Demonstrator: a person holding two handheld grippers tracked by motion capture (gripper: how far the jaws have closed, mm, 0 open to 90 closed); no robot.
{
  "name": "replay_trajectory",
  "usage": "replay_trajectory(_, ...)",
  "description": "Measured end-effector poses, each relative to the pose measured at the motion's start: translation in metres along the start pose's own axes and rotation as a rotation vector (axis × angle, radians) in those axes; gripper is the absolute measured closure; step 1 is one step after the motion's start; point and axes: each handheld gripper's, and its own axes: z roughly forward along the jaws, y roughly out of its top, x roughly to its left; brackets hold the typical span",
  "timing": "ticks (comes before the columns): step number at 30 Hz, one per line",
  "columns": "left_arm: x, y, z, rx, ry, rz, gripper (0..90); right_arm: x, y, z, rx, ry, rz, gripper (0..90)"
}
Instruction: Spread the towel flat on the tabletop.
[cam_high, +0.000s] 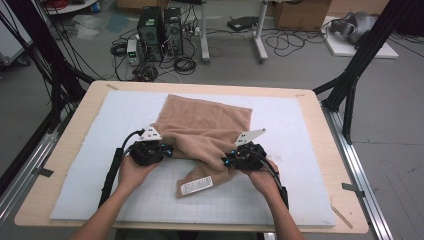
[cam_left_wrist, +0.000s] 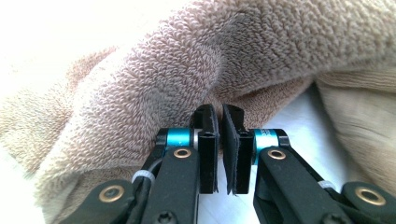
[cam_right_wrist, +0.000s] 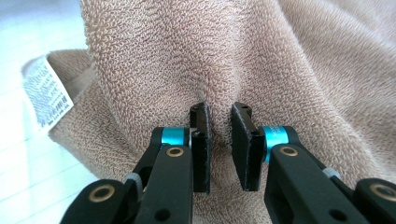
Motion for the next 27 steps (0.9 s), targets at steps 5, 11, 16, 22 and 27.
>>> replay_trajectory(5, -0.006, 0.002, -0.017, -0.025, -0.015, 0.022, 84.6, 0.004, 0.003, -0.008, -0.009, 0.009, -0.017, 78.7)
replay_trajectory(11, -0.005, 0.0, -0.028, -0.041, -0.03, 0.011, 84.6, 0.008, 0.008, -0.013, -0.029, 0.023, -0.031, 78.7)
replay_trajectory(16, -0.004, -0.002, -0.033, -0.04, -0.027, 0.023, 84.6, 0.008, 0.01, -0.015, -0.045, 0.031, -0.03, 77.9)
replay_trajectory(22, -0.002, -0.007, -0.033, -0.024, -0.001, 0.022, 84.6, 0.007, 0.01, -0.018, -0.051, 0.02, -0.035, 81.7)
replay_trajectory(27, 0.003, -0.01, -0.038, -0.036, -0.007, 0.004, 84.6, 0.001, 0.005, -0.025, -0.059, 0.016, -0.004, 82.2)
